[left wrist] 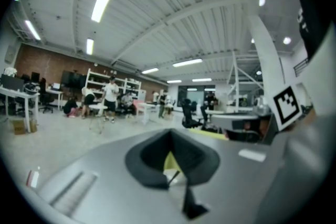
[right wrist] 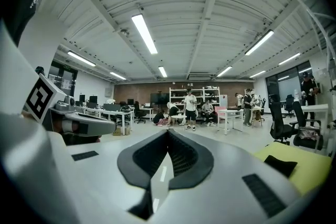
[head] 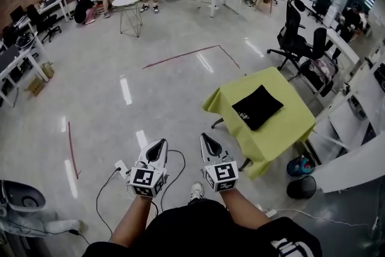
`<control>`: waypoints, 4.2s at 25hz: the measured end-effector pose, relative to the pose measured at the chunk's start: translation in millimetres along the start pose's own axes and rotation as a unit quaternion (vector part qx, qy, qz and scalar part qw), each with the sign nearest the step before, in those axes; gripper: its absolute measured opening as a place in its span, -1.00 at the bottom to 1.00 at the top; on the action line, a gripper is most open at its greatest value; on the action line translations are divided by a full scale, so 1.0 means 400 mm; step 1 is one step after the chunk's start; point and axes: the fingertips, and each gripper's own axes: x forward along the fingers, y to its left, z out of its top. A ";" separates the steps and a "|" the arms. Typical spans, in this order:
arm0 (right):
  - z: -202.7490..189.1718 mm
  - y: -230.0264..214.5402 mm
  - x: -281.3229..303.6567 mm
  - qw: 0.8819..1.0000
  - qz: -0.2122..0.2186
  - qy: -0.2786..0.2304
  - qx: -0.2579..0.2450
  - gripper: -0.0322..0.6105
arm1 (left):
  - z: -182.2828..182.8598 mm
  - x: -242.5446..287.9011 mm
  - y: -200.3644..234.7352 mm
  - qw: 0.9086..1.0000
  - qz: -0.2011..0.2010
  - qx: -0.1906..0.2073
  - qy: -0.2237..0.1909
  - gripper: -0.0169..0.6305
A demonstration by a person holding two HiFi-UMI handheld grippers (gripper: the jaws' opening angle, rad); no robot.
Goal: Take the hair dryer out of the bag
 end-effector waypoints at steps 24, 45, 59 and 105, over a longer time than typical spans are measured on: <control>-0.016 -0.394 0.073 0.997 -0.057 -0.039 0.034 -0.88 | -0.007 0.408 -0.141 0.996 -0.051 0.043 0.053 -0.93; 0.036 -0.580 0.216 0.981 -0.181 -0.064 0.009 -0.88 | 0.045 0.702 -0.058 0.988 -0.144 0.042 0.037 -0.93; 0.074 -0.677 0.358 0.961 -0.272 -0.041 -0.017 -0.88 | 0.086 0.961 0.061 0.963 -0.249 0.099 0.018 -0.93; -0.224 -1.206 0.060 0.882 -0.454 0.052 0.116 -0.88 | -0.081 1.396 -0.559 0.863 -0.465 0.166 0.108 -0.93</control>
